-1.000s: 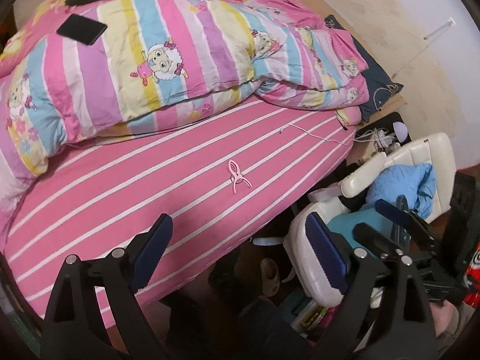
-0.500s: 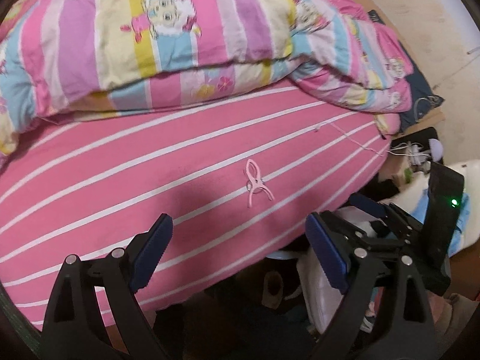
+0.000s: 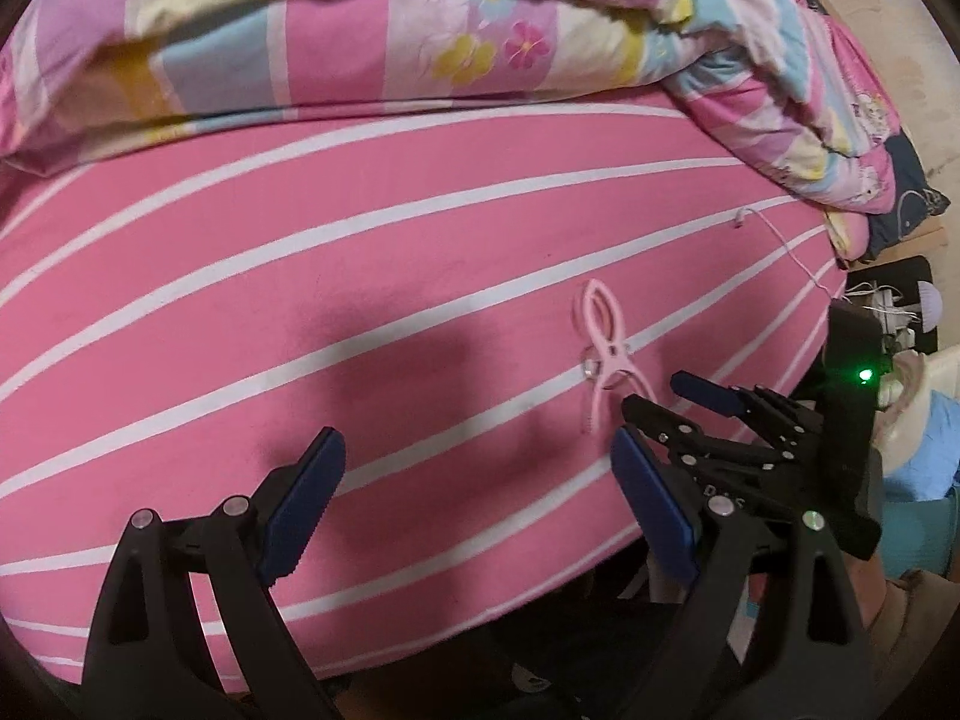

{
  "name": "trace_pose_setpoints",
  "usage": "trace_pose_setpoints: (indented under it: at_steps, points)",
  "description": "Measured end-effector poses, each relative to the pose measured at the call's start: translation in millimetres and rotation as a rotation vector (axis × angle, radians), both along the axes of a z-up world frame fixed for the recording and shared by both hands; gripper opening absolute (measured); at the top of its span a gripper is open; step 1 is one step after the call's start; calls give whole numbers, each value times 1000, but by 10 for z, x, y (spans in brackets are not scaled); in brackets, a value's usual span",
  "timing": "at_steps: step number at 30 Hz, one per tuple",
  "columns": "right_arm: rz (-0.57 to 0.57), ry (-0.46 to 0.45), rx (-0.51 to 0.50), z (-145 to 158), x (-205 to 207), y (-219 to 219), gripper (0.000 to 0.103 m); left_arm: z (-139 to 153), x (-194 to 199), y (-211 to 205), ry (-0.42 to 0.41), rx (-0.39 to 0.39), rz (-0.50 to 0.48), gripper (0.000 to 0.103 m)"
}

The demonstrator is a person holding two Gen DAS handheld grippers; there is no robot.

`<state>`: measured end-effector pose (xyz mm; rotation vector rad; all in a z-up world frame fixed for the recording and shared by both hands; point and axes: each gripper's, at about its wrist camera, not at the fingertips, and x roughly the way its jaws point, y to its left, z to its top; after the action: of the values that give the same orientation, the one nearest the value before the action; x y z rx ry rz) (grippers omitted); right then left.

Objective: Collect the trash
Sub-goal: 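Grasp the pink plastic clip with the right tool and lift it, then carry the pink clip with the right tool over the black bin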

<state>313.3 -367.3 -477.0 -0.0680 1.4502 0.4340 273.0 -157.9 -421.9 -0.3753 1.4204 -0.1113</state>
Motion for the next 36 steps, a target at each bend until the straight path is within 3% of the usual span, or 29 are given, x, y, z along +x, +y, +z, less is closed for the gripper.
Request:
trace_pose_setpoints:
  at_steps: [4, 7, 8, 9, 11, 21, 27, 36]
  points:
    - [8, -23, -32, -86, -21, 36, 53, -104, 21, 21, 7, -6, 11, 87]
    - [0, -53, -68, -65, -44, 8, 31, -123, 42, 16, 10, -6, 13, 87]
    - [-8, -51, -67, -57, -38, -22, 18, -121, 48, 13, 10, -7, 14, 87]
    - [-11, -47, -66, -52, -31, -43, 11, -115, 48, 14, 10, -9, 15, 87]
    - [7, -46, -70, -39, -26, -54, 5, -91, 55, 5, 6, -10, 13, 87]
    - [1, -76, -22, 338, -52, -24, 5, 183, 28, 147, -11, -15, 37, 87]
    - [-21, -108, 27, 1046, -154, 16, 5, 697, -25, 246, -33, -11, 47, 87]
    - [-75, -180, 85, 2396, -534, 222, 5, 1915, -231, 301, -114, -6, 1, 87]
